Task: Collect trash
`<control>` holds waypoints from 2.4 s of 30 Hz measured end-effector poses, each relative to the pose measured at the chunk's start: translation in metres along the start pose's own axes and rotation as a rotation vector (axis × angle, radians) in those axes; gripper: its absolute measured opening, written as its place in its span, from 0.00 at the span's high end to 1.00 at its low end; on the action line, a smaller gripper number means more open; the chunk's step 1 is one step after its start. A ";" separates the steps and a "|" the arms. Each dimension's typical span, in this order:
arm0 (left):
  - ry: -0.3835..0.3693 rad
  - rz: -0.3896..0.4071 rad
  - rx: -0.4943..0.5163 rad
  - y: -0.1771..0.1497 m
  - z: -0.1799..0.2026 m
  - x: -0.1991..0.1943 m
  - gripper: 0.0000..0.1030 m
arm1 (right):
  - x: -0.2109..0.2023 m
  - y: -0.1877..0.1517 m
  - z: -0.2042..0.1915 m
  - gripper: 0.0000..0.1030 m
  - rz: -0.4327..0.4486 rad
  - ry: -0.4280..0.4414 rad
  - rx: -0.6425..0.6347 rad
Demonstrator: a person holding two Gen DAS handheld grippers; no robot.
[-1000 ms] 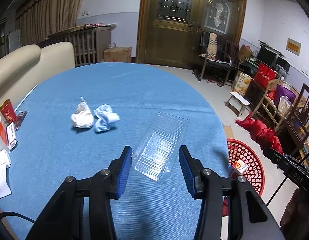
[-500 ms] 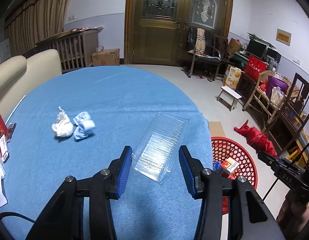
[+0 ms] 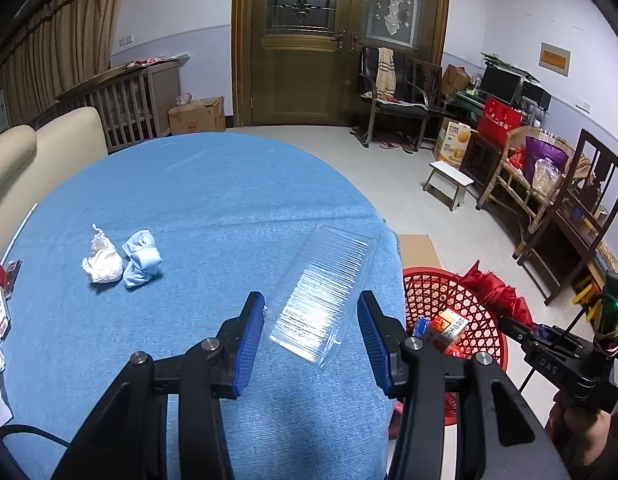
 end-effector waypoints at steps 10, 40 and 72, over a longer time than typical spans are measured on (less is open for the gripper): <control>-0.029 0.007 0.018 0.005 0.013 -0.002 0.52 | 0.008 -0.003 0.006 0.74 -0.042 -0.009 0.015; -0.161 -0.080 0.211 0.001 0.130 0.020 0.52 | -0.065 0.028 0.048 0.19 0.203 -0.011 0.147; -0.131 -0.158 0.146 0.006 0.113 0.041 0.34 | -0.065 0.027 0.052 0.19 0.181 -0.001 0.168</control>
Point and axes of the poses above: each gripper's, at about its wrist camera, not at the fingertips, and x roughly the way its jaws point, z to its right, y to its top, the point moved 2 cm from there along x, roughly the way its jaws point, and after that the axes turned 14 degrees about y, right-handed, at the moved point
